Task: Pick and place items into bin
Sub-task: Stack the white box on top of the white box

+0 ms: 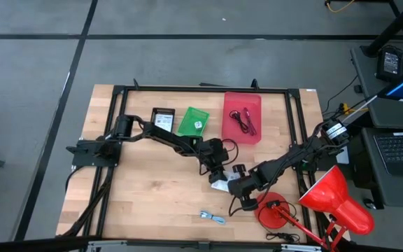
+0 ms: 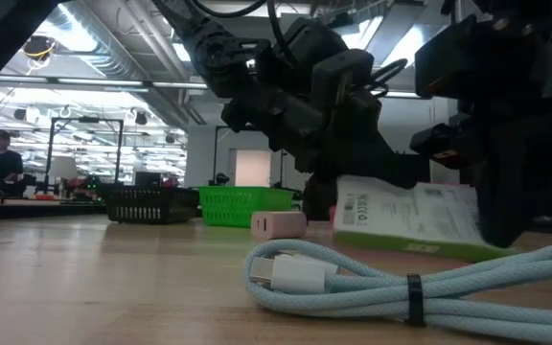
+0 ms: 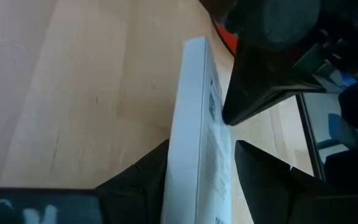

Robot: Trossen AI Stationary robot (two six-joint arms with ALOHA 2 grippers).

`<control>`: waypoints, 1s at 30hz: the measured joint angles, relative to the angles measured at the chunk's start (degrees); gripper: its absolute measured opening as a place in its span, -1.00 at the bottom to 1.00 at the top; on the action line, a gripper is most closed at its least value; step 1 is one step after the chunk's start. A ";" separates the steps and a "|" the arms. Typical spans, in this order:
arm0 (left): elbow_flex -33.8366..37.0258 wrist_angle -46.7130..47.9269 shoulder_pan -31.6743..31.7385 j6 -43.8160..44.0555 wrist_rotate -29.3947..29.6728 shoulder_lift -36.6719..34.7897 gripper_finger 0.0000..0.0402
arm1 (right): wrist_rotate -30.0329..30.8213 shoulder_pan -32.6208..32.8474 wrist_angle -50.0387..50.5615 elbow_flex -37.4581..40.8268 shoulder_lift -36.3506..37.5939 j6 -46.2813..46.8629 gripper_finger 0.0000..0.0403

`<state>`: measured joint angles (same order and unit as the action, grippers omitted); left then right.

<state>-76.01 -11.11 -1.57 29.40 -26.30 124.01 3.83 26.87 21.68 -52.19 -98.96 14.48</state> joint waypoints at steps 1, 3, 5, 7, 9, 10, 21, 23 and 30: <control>0.00 0.00 -0.06 -0.01 0.08 0.00 -0.18 | 0.06 -0.03 0.02 -0.01 0.02 0.00 -1.00; 0.00 0.02 -0.16 -0.07 0.21 0.00 -0.20 | 0.09 -0.04 0.04 0.00 0.02 0.00 -1.00; 0.00 0.07 -0.21 -0.89 0.27 0.00 -0.26 | 0.04 -0.04 -0.02 0.01 0.02 0.00 -1.00; 0.00 0.39 -0.21 -1.97 0.36 0.00 -0.33 | -0.06 -0.04 -0.25 0.01 0.00 0.09 -1.00; 0.00 0.52 -0.21 -2.89 0.58 0.00 -0.41 | -0.16 -0.04 -0.27 0.01 0.02 0.26 -1.00; 0.00 0.52 -0.19 -3.29 0.62 0.00 -0.46 | -0.26 -0.04 -0.31 0.01 0.00 0.26 -1.00; -0.13 0.80 0.29 -6.27 -1.01 -0.69 -0.83 | 0.42 -0.02 -0.66 0.10 -0.05 0.42 -1.00; -0.12 1.57 0.70 -7.13 -1.08 -1.26 -0.83 | 0.90 -0.08 -0.64 0.12 0.02 0.44 -1.00; -0.07 8.76 1.64 -11.84 -0.63 -4.61 -0.83 | 0.99 -0.08 1.69 -1.16 1.08 1.77 -1.00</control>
<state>-76.07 -2.35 0.07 17.56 -26.93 119.39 4.82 26.79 23.37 -53.36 -97.88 16.25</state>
